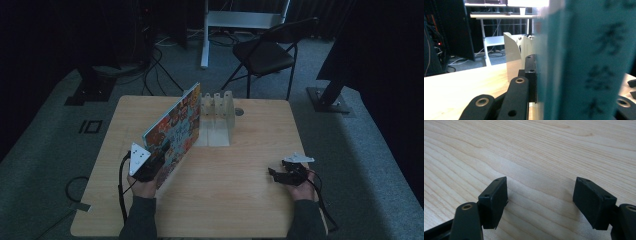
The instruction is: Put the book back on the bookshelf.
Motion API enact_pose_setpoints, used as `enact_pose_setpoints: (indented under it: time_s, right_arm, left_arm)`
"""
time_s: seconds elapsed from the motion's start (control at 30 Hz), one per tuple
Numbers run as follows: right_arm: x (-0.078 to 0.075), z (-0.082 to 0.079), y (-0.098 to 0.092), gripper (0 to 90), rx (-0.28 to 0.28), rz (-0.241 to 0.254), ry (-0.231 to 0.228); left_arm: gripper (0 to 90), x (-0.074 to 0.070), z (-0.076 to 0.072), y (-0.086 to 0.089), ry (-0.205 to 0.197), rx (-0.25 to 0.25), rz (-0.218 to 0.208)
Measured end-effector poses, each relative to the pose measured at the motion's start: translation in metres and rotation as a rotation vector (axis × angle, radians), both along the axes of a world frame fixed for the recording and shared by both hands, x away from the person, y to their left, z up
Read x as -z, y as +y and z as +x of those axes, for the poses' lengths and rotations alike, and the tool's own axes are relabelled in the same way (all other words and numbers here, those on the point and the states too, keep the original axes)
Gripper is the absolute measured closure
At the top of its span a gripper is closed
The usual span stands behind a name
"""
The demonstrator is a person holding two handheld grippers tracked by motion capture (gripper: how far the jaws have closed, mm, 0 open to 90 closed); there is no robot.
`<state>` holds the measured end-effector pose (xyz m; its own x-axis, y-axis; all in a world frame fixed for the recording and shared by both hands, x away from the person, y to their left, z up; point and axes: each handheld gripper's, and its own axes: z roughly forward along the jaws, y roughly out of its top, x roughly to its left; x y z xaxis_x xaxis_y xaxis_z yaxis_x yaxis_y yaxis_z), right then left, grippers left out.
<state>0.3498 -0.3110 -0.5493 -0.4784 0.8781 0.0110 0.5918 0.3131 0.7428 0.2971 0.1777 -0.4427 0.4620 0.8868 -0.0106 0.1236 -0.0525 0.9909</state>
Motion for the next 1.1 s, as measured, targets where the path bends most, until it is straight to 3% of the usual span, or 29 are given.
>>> enact_pose_setpoints:
  time_s: [0.77,1.1]
  right_arm:
    - [0.000,0.000,0.000,27.3,0.001,0.001,0.001]
    - [0.000,0.000,0.000,27.1,0.001,0.001,0.001]
  left_arm:
    - [81.2,0.005,0.012,-0.009,0.009,-0.067,-0.027]
    - [81.3,0.006,0.015,-0.016,0.003,-0.091,-0.011]
